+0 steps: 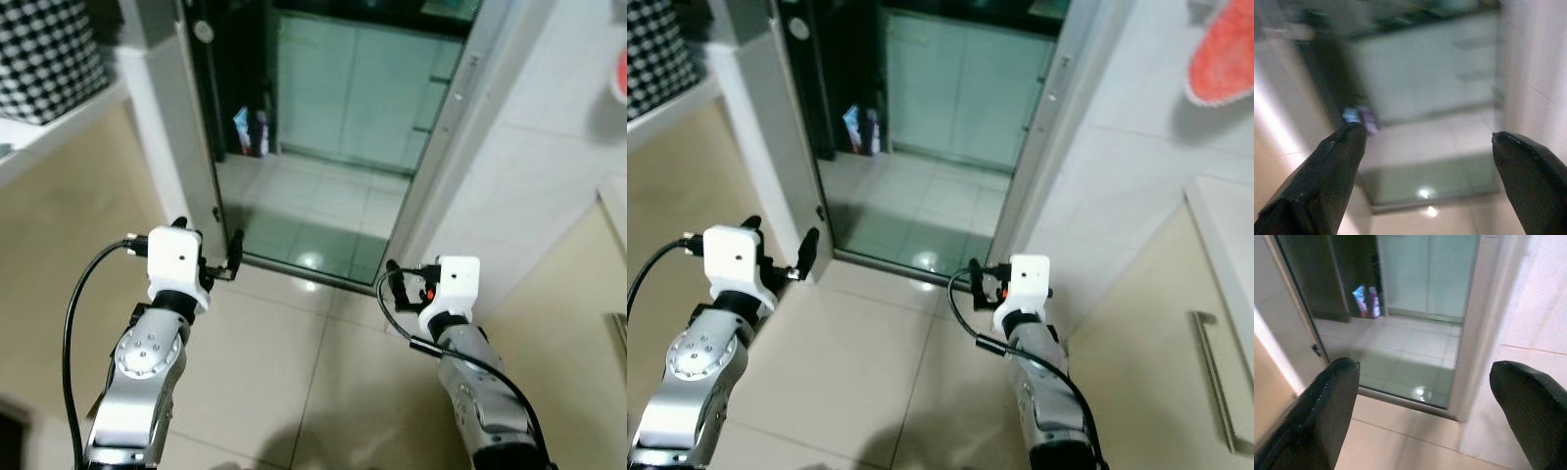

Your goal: Kitchen organization

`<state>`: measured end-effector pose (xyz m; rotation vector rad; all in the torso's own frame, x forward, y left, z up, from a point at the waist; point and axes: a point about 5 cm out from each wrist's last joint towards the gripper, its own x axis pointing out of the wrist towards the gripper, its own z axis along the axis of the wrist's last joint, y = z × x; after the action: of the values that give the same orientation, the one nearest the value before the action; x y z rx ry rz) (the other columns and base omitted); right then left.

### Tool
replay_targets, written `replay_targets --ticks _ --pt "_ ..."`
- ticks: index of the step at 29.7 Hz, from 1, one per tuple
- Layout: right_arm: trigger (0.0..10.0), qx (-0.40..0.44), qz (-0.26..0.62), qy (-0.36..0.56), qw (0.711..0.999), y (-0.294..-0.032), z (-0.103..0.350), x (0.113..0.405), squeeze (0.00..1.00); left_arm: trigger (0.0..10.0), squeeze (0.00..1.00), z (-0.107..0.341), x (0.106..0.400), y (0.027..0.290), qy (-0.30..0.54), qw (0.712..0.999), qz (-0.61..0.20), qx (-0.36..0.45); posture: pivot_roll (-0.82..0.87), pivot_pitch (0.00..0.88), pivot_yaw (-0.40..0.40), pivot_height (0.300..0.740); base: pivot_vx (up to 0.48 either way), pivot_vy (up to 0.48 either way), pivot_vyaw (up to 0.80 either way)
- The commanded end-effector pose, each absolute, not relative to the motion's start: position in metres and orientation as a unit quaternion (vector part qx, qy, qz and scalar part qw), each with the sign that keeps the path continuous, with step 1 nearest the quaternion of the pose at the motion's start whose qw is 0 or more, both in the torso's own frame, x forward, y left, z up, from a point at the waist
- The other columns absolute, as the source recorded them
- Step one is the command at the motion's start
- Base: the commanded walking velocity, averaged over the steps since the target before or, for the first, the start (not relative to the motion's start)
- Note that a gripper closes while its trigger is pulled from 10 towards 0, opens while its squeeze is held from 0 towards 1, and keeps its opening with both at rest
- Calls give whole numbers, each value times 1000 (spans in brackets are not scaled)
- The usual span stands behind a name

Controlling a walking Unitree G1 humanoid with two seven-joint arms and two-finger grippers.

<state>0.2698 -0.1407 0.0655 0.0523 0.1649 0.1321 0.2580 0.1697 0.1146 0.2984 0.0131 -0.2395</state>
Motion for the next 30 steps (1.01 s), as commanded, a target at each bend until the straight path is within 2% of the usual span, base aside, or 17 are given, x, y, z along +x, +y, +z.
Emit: replay_targets --ticks 1,3,4,7,10,14,19,30 --pt "10000 12 66 101 993 -143 56 265 0 10000 0 89 250 166 59 975 -148 158 -29 0 -14 740 0 0 -763" --pt "10000 8 64 110 992 -143 52 263 0 10000 0 82 248 167 74 974 -146 156 -29 0 -14 740 0 0 -763" --pt "10000 -6 37 160 986 -151 32 258 0 10000 0 61 239 175 125 977 -125 122 -31 0 -10 740 0 0 -744" --pt "10000 26 39 201 978 -152 20 251 0 10000 0 43 227 174 179 971 -129 88 -30 0 -11 740 0 0 -679" --pt "10000 47 64 197 977 -146 22 249 0 10000 0 48 226 171 155 973 -137 103 -26 0 -17 740 0 0 -735" --pt "10000 33 90 184 978 -139 25 250 0 10000 0 60 236 179 96 987 -80 100 -24 0 -20 740 0 0 -753" --pt "10000 32 126 142 981 -129 39 255 0 10000 0 77 241 180 65 989 -93 92 -25 0 -18 740 0 0 -763" --pt "10000 31 124 146 981 -131 38 253 0 10000 0 85 248 172 41 986 -113 117 -28 0 -14 740 0 0 -774"
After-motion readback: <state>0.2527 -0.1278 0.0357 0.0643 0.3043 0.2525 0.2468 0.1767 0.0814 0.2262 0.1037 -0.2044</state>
